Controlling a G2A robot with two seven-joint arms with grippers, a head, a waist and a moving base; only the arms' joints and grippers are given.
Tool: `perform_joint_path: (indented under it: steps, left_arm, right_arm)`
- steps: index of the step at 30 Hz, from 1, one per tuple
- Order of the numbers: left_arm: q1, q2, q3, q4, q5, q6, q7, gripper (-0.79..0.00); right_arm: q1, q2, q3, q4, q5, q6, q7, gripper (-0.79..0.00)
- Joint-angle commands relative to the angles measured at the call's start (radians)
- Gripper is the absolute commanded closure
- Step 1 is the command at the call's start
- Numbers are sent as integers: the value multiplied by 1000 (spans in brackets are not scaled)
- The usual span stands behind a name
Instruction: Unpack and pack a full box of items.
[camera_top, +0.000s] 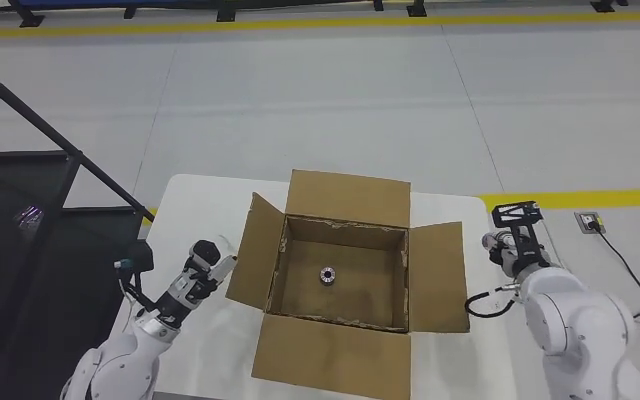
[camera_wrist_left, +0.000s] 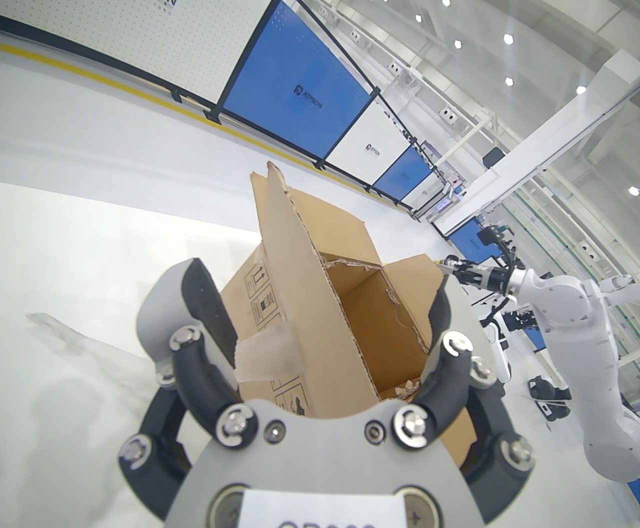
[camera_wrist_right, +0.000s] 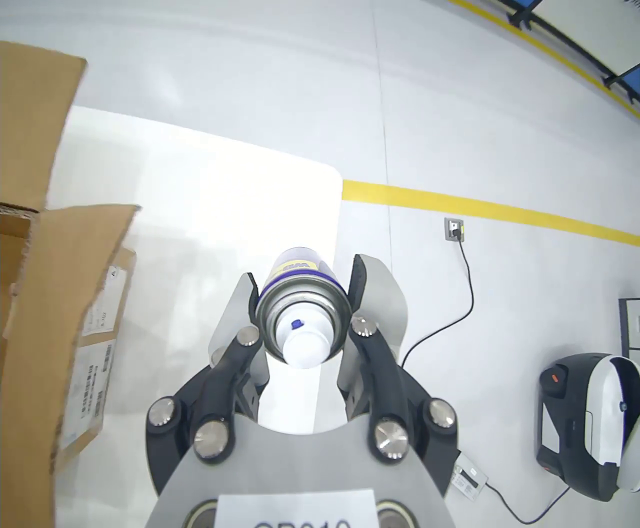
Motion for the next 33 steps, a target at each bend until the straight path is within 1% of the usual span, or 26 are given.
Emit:
perform_joint_path:
  steps: [1, 6, 10, 13, 17, 27, 28, 29, 30, 31, 33]
  left_arm:
    - [2, 1, -3, 0, 0, 0, 2, -785]
    - [-1, 3, 0, 4, -4, 4, 3, -785]
    - [-9, 5, 9, 10, -3, 10, -1, -785]
    - [-16, 6, 13, 14, -1, 14, -6, -785]
    - [-22, 8, 18, 16, -1, 17, -7, -785]
    - [-34, 13, 25, 26, -2, 24, -13, -785]
    - [-35, 13, 26, 27, -2, 24, -13, -785]
    - [-36, 13, 27, 27, -3, 25, -13, -785]
    - [-37, 14, 27, 28, -2, 26, -13, -785]
    - [-38, 14, 28, 27, -1, 27, -13, -785]
    - [-38, 15, 30, 26, -1, 29, -13, -785]
  right_arm:
    - [17, 1, 0, 66, 12, -20, -8, 0]
    - [70, 2, -15, 202, 36, -48, -18, 0]
    - [110, 3, -25, 271, 63, -79, 1, 0]
    - [140, 4, -34, 312, 85, -99, 31, 0]
    - [166, 5, -38, 359, 107, -114, 40, 0]
    - [194, 9, -61, 424, 139, -140, 47, 0]
    - [195, 10, -63, 428, 144, -141, 47, -142]
    - [196, 10, -64, 430, 147, -142, 47, -182]
    - [196, 11, -64, 431, 148, -142, 46, -191]
    - [197, 11, -65, 433, 150, -142, 47, -219]
    - [197, 13, -68, 435, 151, -144, 47, -332]
